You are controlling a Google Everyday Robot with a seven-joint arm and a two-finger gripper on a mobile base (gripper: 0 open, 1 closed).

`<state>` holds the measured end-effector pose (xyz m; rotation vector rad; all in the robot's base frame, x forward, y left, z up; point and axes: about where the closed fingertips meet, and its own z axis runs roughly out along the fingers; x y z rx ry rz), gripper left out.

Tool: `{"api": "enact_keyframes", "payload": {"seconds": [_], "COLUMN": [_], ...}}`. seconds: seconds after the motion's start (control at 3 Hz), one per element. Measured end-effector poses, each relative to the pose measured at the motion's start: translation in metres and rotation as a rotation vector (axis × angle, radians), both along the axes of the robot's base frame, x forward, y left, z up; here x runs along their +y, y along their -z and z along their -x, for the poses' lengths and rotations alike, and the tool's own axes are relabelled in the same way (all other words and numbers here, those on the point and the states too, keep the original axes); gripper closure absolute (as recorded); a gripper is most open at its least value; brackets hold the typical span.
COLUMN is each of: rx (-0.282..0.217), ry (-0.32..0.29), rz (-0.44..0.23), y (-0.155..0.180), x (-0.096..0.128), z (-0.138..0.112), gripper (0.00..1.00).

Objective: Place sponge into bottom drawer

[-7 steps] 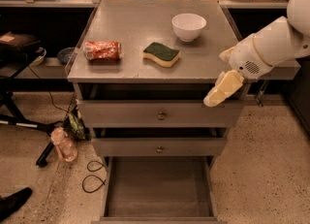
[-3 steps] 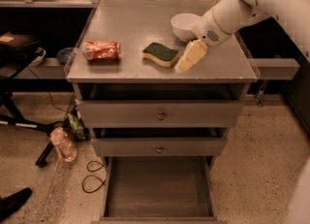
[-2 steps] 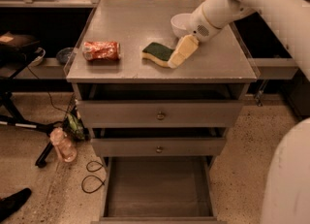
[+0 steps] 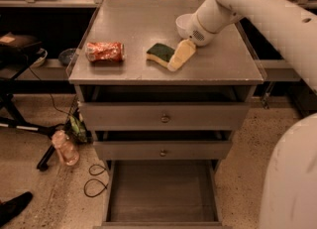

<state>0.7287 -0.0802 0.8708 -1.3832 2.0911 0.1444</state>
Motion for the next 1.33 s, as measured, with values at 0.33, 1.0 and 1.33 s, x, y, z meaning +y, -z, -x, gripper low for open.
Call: {"api": "enact_keyframes", "payload": {"seconds": [0.33, 1.0, 1.33], "rx": [0.001, 0.036, 0.047], "ry": [0.008, -0.018, -0.054], "rz": [0.008, -0.08, -0.127], "y": [0.007, 0.015, 0.017], "x": [-0.001, 0.0, 0.015], "z": [-0.002, -0.001, -0.005], "gripper": [0.0, 0.0, 0.0]}}
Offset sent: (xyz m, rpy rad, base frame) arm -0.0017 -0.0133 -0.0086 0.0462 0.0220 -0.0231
